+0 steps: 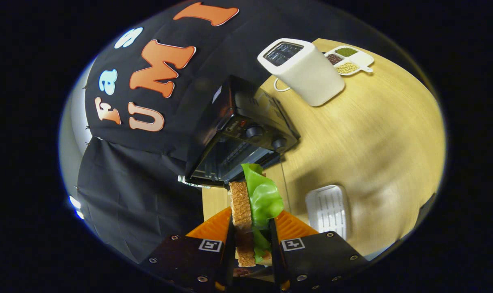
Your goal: Open the toaster oven, put the food inside, and close the toaster oven door.
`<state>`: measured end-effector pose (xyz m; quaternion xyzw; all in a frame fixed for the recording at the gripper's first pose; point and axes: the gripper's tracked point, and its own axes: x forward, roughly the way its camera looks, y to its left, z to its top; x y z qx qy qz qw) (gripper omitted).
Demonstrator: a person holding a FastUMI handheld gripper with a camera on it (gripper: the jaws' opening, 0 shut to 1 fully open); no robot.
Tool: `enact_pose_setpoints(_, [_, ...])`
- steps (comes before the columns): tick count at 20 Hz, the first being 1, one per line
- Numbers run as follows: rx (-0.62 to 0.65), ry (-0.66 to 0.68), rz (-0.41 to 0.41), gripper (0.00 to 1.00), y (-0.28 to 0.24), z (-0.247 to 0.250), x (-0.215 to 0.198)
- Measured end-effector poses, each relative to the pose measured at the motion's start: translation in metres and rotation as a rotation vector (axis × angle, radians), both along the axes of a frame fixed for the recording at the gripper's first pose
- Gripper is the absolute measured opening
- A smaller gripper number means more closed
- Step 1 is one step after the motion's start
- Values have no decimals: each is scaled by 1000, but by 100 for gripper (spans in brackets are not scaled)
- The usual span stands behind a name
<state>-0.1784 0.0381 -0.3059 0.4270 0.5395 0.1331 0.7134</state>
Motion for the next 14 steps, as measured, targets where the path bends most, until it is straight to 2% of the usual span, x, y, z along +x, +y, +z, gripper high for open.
enact_pose_setpoints(6, [53, -50, -72, 39, 72, -11, 37])
enact_pose_setpoints(14, [135, -87, -342, 39, 127, -44, 95])
